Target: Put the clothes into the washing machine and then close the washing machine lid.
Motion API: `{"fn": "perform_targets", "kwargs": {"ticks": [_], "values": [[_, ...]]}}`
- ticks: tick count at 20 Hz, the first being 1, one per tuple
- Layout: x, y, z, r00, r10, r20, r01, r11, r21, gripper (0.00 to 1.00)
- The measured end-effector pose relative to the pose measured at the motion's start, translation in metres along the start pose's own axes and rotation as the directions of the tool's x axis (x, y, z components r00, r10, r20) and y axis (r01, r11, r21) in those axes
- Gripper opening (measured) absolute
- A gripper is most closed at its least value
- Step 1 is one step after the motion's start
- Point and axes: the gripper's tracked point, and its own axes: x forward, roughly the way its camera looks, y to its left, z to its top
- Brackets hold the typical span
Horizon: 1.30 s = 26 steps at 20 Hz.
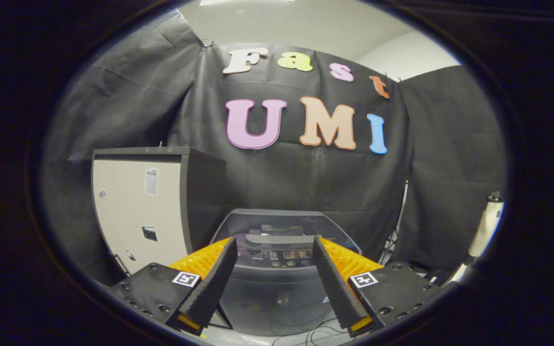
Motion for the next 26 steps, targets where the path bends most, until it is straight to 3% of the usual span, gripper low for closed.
{"fn": "perform_targets", "kwargs": {"ticks": [5, 13, 26], "values": [[-0.004, -0.015, -0.009, 0.999, -0.032, -0.021, 0.032, 0.999, 0.004, 0.98], [0.001, 0.001, -0.025, 0.999, 0.004, -0.050, -0.004, 1.000, 0.004, 0.98], [0.002, -0.003, -0.042, 0.997, -0.009, -0.080, 0.011, 0.999, 0.032, 0.98]]}}
